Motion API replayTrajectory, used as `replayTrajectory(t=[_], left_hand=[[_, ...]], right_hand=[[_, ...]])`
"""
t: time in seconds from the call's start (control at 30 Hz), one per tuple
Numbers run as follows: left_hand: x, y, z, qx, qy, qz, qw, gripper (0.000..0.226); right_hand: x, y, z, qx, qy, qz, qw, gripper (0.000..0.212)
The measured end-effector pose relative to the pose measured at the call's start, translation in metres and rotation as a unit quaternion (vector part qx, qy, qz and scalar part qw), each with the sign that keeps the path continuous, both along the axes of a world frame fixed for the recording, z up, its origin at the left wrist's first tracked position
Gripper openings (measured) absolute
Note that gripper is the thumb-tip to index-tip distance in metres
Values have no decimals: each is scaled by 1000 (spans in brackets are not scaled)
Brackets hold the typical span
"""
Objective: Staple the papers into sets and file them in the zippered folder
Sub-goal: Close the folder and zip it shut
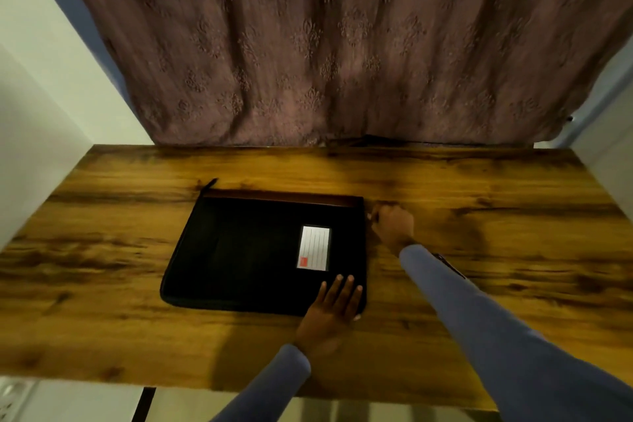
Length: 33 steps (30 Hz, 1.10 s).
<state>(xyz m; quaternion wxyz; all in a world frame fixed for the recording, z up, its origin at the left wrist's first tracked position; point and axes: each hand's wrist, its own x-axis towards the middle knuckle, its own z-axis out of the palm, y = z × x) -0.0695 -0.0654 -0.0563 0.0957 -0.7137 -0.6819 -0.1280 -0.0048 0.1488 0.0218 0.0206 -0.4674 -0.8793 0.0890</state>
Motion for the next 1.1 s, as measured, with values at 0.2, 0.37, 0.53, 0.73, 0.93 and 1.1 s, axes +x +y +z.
replayTrajectory(t=[0.2, 0.37, 0.53, 0.73, 0.93, 1.1], left_hand=[[0, -9, 2, -25, 42, 1, 999, 74], [-20, -12, 12, -55, 61, -36, 996, 65], [-112, -49, 50, -125, -65, 78, 987, 86], [-202, -83, 76, -331, -132, 172, 919, 126], [-171, -81, 83, -341, -176, 224, 896, 145], [-115, -70, 93, -336, -108, 318, 880, 115]], right_hand=[[-26, 16, 5, -21, -10, -32, 999, 24], [-14, -9, 10, -95, 29, -51, 994, 27], [19, -82, 8, -91, 52, -5, 995, 41], [29, -148, -11, -5, -6, 129, 992, 74], [7, -125, -8, -30, -70, 144, 987, 87], [-11, -118, 8, -10, -168, 158, 973, 97]])
